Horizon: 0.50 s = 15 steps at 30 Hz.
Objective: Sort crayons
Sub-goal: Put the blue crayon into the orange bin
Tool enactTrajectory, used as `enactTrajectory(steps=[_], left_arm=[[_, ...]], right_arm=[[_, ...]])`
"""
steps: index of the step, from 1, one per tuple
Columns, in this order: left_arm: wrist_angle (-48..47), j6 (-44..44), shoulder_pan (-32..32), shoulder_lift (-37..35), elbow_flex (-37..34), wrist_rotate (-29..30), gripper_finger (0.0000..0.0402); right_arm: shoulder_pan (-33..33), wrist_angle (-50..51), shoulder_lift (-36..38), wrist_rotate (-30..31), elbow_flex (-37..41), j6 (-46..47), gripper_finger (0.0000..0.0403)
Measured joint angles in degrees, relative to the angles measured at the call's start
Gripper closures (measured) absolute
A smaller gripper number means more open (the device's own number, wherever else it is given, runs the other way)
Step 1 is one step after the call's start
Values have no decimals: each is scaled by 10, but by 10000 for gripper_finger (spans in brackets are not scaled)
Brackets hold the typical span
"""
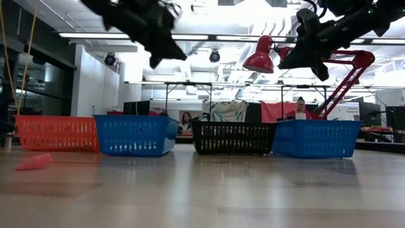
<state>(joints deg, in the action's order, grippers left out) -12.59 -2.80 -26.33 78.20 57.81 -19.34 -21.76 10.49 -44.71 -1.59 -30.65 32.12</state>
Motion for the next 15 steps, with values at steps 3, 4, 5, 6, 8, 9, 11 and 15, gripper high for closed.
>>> enactTrajectory(steps=[3,4,5,6,8,9,11,15], left_arm=[[123,-66,36,-77,-90,19,401],[156,-85,48,-99,-116,25,401],[187,-101,62,-120,-139,36,401],[211,-114,75,-138,-159,50,401],[249,-132,99,-168,-188,74,401],[262,-136,110,-181,-197,86,401],[275,-136,128,-200,-206,107,401],[277,-136,144,-214,-206,132,401]], right_arm=[[0,-36,0,-8,0,0,402],[0,-58,-1,-14,0,-3,402],[0,-86,-4,-22,0,-9,402],[0,-117,-8,-33,0,-17,402],[0,-187,-21,-56,0,-38,402],[0,-226,-29,-67,0,-43,402],[0,-299,-49,-91,0,-61,402],[0,-396,-83,-116,0,-80,402]])
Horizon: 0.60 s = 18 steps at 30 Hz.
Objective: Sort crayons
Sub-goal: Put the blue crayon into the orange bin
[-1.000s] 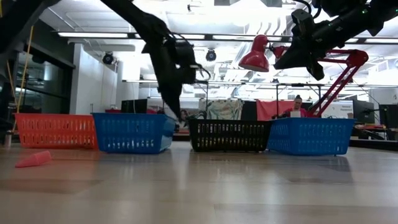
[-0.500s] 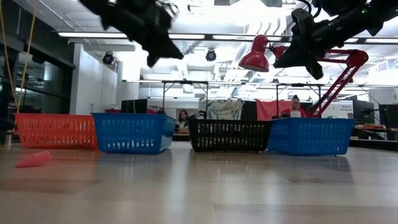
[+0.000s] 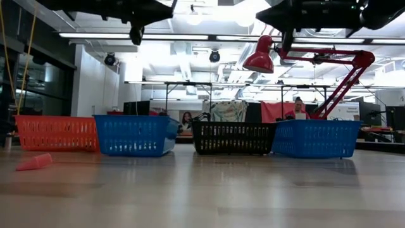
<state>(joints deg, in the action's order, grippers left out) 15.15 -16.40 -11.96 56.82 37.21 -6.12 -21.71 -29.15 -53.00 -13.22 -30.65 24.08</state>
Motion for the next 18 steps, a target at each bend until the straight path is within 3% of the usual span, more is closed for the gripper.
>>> enactTrajectory(steps=[13,15,18], left_arm=[[-8,-15,0,-1,0,-17,401],[-46,-43,6,-1,3,-35,401],[-190,-83,34,-1,22,-50,401]], right_arm=[[0,-3,-12,-6,0,-1,402],[-1,-2,-12,-6,0,-2,402],[-4,6,-12,-7,0,-9,402]])
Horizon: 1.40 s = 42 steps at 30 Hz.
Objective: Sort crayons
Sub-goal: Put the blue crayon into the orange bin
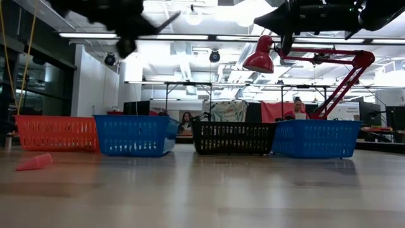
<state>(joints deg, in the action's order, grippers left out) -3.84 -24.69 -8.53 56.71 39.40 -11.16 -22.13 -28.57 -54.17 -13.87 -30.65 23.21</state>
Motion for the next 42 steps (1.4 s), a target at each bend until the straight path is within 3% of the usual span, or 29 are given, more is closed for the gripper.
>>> enactTrajectory(steps=[3,6,10,15,29,42], left_arm=[[-174,-9,49,0,27,11,401],[-313,-33,97,0,38,80,401],[-433,-70,135,-3,40,172,401],[-541,-49,150,19,40,179,401],[-567,-17,149,116,40,199,394],[-588,-12,149,106,47,223,289]], right_arm=[[-4,18,-1,2,0,-3,402],[-9,36,-2,3,0,-5,402],[-15,54,-3,3,0,-12,402],[-16,54,-2,3,0,-15,402],[-16,86,-2,4,0,-8,402],[-16,85,-2,4,0,-6,402]])
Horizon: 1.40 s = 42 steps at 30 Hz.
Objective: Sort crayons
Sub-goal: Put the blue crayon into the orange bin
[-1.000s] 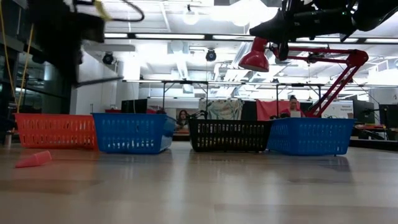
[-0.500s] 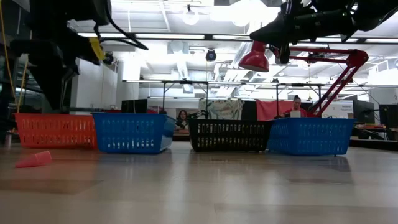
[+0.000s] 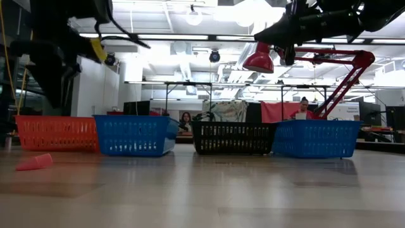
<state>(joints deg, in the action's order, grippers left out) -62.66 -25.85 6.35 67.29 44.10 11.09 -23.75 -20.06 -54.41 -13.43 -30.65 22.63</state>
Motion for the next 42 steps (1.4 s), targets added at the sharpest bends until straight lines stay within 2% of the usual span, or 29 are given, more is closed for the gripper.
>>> enactTrajectory(steps=[6,9,11,13,15,19,23,28,31,33,38,42], left_arm=[[6,46,-14,-12,66,49,254],[64,95,-36,-26,92,83,246],[132,131,-55,-37,101,85,244],[208,156,-80,-47,102,65,243],[290,163,-103,-51,102,19,243],[411,126,-137,-49,102,-76,243],[421,80,-122,-35,102,-86,243],[310,0,-49,22,152,-37,243],[202,-55,-7,89,233,-6,243],[107,-106,10,144,296,-7,243],[-120,-190,29,281,434,-69,243],[-220,-208,44,362,478,-141,243]], right_arm=[[0,-23,0,0,0,71,402],[1,-44,2,-15,0,119,402],[1,-55,7,-35,0,142,402],[9,-56,12,-41,-5,154,402],[18,-55,20,-43,-12,156,402],[44,-53,30,-43,-25,146,402],[81,-43,43,-65,-27,145,402],[134,14,62,-112,-27,145,402],[164,53,73,-121,-27,122,402],[183,72,77,-121,-27,99,402],[217,79,76,-116,-27,99,402],[244,87,76,-99,-27,99,402]])
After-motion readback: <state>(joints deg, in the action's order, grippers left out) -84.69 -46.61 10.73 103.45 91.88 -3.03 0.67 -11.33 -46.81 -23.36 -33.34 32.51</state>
